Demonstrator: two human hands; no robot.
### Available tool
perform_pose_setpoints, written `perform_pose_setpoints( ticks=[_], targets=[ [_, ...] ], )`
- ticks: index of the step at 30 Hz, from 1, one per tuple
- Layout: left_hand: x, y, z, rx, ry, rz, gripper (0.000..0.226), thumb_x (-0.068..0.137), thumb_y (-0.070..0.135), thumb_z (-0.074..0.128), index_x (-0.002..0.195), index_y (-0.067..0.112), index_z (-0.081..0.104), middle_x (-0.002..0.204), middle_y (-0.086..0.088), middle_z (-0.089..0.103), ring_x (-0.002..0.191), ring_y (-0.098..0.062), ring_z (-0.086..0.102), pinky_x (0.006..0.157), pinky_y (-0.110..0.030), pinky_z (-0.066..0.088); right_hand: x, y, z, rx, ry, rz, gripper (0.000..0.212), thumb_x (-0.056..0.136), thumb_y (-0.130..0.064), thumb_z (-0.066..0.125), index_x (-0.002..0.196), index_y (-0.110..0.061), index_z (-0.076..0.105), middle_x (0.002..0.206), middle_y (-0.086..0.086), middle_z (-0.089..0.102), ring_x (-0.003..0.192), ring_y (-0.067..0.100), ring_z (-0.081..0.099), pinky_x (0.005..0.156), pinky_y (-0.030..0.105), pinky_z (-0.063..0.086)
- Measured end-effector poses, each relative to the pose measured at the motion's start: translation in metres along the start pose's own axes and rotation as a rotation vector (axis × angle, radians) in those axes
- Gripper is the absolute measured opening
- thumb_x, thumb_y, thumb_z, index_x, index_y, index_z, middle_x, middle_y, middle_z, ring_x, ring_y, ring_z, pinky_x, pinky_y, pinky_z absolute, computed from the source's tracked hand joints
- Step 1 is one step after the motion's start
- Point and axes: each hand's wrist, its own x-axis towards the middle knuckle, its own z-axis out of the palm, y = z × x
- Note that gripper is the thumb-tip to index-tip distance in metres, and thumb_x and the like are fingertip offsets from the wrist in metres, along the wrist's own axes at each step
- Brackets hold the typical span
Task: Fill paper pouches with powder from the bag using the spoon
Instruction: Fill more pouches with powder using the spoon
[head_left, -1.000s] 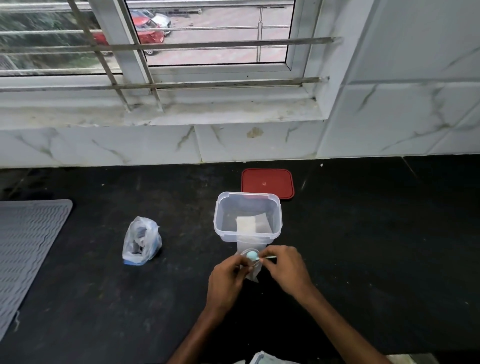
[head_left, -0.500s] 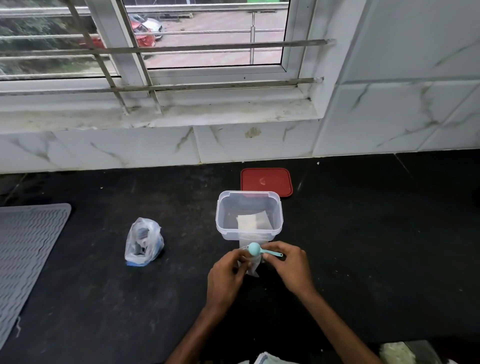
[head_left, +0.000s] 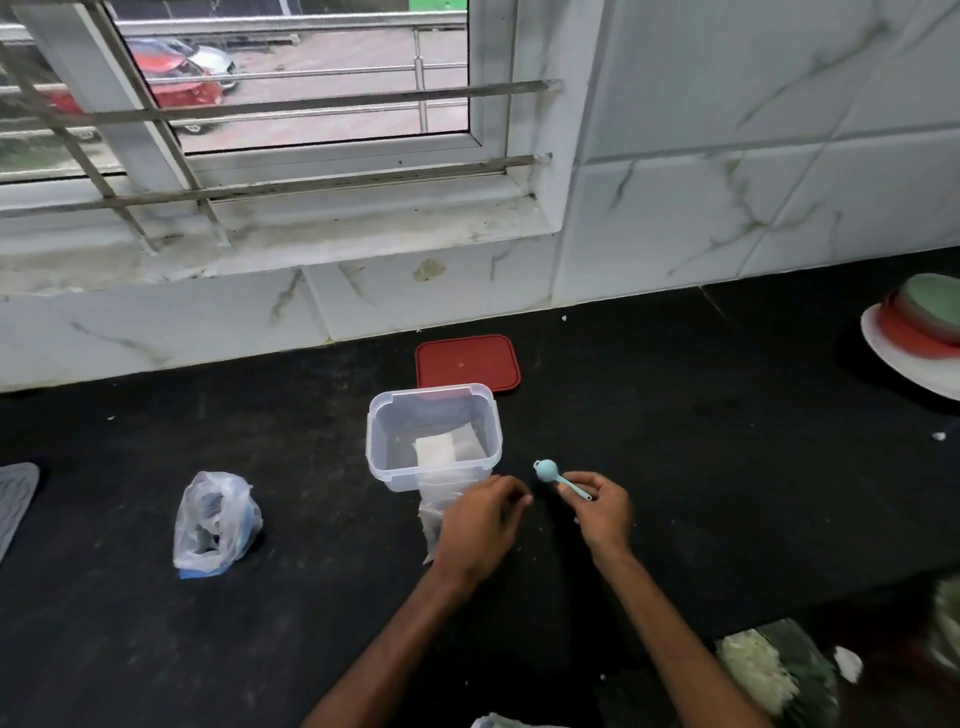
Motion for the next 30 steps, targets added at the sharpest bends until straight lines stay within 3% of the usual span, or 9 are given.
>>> perform_pose_setpoints(
  ticks=[3,6,9,12,14,17,21,24,30],
  targets=[
    [0.011,0.006,0.017,0.093,-0.109,-0.002,0.014,0.097,0.035,0.053,0.103,0.028,0.064,0.104,0.011,0.065,0.092,-0.009,0.062,0.080,-0.033,0.052,0.012,0.014,0.001,-0.298,0.078,-0.110,0.011,0.081,-0.022,0.078,0.087,-0.029,0.073,0.091,-0.011,0.072,0.090,0.011,0.067,0.080,0.034,0.055],
    [0.008,0.006,0.020,0.116,-0.139,-0.012,0.013,0.096,0.035,0.053,0.102,0.028,0.063,0.104,0.011,0.064,0.092,-0.009,0.062,0.081,-0.033,0.053,0.012,0.017,0.007,-0.552,0.082,-0.196,0.012,0.084,-0.026,0.076,0.095,-0.028,0.071,0.106,-0.009,0.062,0.103,0.012,0.055,0.078,0.026,0.047],
    [-0.002,0.002,0.008,0.066,-0.107,-0.008,0.011,0.096,0.033,0.057,0.103,0.028,0.065,0.103,0.013,0.065,0.089,-0.003,0.061,0.080,-0.029,0.054,0.007,0.015,0.011,-0.722,0.083,-0.256,0.026,0.084,-0.031,0.075,0.109,-0.029,0.068,0.119,-0.007,0.054,0.113,0.015,0.048,0.088,0.034,0.046],
    [-0.018,-0.004,-0.020,-0.052,0.054,-0.047,0.008,0.095,0.028,0.062,0.101,0.028,0.067,0.099,0.018,0.067,0.084,0.000,0.062,0.072,-0.019,0.054,-0.010,0.006,0.021,-0.659,0.092,-0.388,0.025,0.085,-0.032,0.074,0.109,-0.031,0.068,0.116,-0.010,0.056,0.111,0.013,0.049,0.091,0.040,0.042],
    [-0.031,-0.014,-0.041,-0.158,0.226,-0.110,0.006,0.093,0.023,0.066,0.097,0.027,0.068,0.093,0.018,0.067,0.079,-0.002,0.064,0.064,-0.016,0.053,-0.026,-0.001,0.035,-0.475,-0.043,-0.528,0.016,0.085,-0.027,0.075,0.101,-0.025,0.073,0.105,-0.011,0.062,0.103,0.008,0.054,0.090,0.034,0.044],
    [-0.046,-0.043,-0.065,-0.263,0.436,-0.214,0.008,0.092,0.017,0.067,0.096,0.023,0.069,0.092,0.013,0.070,0.081,-0.006,0.067,0.069,-0.020,0.054,-0.045,-0.009,0.057,-0.283,-0.272,-0.569,0.014,0.083,-0.025,0.077,0.096,-0.019,0.075,0.095,-0.011,0.068,0.094,0.005,0.060,0.088,0.028,0.050],
    [-0.057,-0.089,-0.066,-0.239,0.240,-0.389,0.017,0.086,0.022,0.074,0.101,0.029,0.067,0.097,0.012,0.070,0.085,-0.003,0.066,0.078,-0.038,0.058,-0.051,-0.007,0.071,-0.300,-0.313,-0.565,0.019,0.079,-0.027,0.081,0.096,-0.020,0.075,0.093,-0.012,0.068,0.091,0.005,0.060,0.084,0.027,0.051],
    [-0.054,-0.096,-0.052,-0.239,0.091,-0.399,0.022,0.081,0.026,0.078,0.098,0.033,0.067,0.094,0.014,0.071,0.084,-0.001,0.067,0.080,-0.039,0.058,-0.052,-0.011,0.074,-0.293,-0.303,-0.561,0.010,0.079,-0.019,0.080,0.087,-0.019,0.074,0.086,-0.012,0.067,0.085,0.008,0.061,0.081,0.033,0.052],
    [-0.053,-0.084,-0.043,-0.353,0.234,-0.394,0.011,0.082,0.023,0.076,0.082,0.032,0.071,0.079,0.013,0.073,0.073,-0.003,0.069,0.069,-0.041,0.060,-0.056,-0.019,0.072,-0.337,-0.333,-0.568,0.006,0.086,-0.011,0.071,0.082,-0.014,0.067,0.085,-0.008,0.063,0.084,0.011,0.062,0.080,0.038,0.053]
  ],
)
